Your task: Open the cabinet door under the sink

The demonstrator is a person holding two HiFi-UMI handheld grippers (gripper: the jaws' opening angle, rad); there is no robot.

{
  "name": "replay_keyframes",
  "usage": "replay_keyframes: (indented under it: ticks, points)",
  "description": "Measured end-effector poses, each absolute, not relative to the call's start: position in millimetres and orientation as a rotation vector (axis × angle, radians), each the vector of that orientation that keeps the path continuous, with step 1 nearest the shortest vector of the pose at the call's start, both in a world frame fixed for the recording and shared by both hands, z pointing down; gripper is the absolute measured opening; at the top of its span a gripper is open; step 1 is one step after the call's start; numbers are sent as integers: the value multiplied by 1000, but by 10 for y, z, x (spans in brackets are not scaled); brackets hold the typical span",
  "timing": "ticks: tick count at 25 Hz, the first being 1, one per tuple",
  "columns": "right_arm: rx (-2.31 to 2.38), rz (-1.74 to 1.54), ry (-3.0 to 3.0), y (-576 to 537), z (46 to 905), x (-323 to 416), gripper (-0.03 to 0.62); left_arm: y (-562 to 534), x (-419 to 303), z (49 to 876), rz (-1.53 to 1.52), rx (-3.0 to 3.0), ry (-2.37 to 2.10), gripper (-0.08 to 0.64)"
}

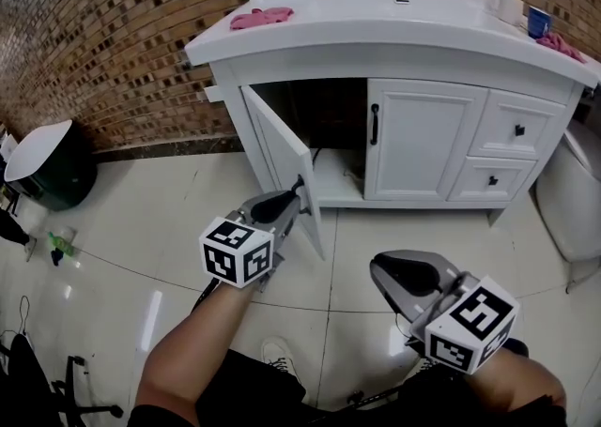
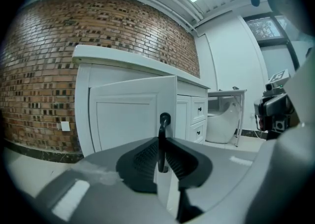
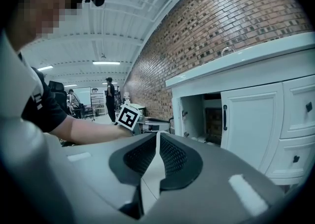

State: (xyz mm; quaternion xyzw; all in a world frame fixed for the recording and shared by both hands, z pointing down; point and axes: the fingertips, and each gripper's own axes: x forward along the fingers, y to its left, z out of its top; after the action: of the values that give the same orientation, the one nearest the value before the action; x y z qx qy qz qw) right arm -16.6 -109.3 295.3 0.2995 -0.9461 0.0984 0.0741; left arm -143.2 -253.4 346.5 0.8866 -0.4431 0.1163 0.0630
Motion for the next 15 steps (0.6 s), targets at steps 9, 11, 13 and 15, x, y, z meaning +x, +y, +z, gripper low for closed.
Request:
replay_keyframes:
  ticks: [9,11,13,15]
  points:
    - [902,287,-2815,-1041,3012,-239,31,-2293,-1977,3431,358,2644,-1436,40]
    - [898,286,-2804,-1022,3046,-269,31,-2262,-2084,3429,353,2640,-1454,38]
    - [883,294,-2798,-997,3080,-322,31,-2239,-2193,3428,345,2634,-1478,37]
    - [868,300,-2801,-966,3088,-381,31,-2222,-2305,3429,327,2622,-1503,34]
